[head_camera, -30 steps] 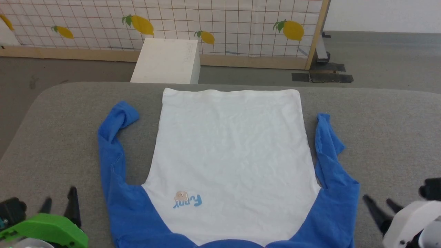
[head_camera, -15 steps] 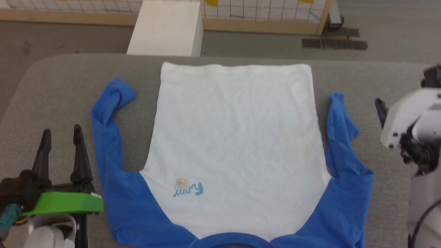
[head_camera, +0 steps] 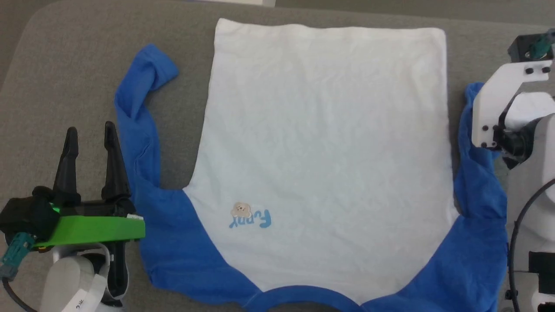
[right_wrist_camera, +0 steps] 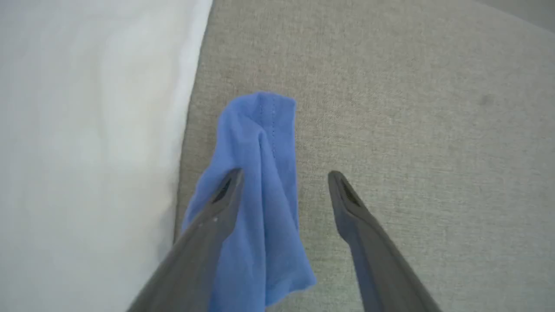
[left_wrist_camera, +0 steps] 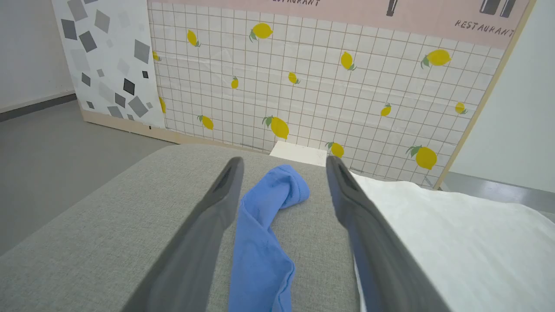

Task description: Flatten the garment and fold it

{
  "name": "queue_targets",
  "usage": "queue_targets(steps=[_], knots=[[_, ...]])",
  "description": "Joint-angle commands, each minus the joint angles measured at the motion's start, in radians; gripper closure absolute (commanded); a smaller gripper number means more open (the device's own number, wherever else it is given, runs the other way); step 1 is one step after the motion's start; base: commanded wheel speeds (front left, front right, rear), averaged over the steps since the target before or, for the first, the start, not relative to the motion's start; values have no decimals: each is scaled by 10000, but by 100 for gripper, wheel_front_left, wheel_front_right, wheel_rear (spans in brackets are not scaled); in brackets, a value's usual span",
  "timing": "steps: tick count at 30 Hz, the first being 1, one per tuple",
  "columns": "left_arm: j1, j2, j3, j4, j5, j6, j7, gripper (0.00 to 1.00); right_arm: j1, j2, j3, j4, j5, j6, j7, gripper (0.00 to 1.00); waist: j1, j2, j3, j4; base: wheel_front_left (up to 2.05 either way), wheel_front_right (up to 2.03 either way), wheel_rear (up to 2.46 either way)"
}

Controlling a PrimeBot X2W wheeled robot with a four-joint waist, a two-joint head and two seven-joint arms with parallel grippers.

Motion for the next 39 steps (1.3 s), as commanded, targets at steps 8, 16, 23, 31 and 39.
queue_targets(steps=[8, 16, 23, 31, 39], knots=[[16, -240, 228, 263, 327, -149, -77, 0, 271, 77, -998, 122, 968, -15, -552, 100, -1, -1, -469, -71, 0, 0, 0], [708, -390, 523, 68, 583, -162, -77, 0, 1845, -1401, -2855, -1446, 1756, -15, -847, 100, -1, -1, -1753, -594, 0, 0, 0], [1299, -509, 759, -180, 717, -165, -78, 0, 3368, -2211, -4344, -2820, 1857, -15, -387, 100, -1, -1, -2331, -853, 0, 0, 0], [1810, -622, 1032, -327, 750, -164, -78, 0, 4353, -2495, -3018, -4085, 3132, -15, -182, 100, -1, -1, -2646, -1064, 0, 0, 0], [1964, -667, 946, -270, 872, -153, -78, 0, 5428, -1785, 211, -6350, 4184, -15, 384, 100, -1, -1, -3052, -914, 0, 0, 0]])
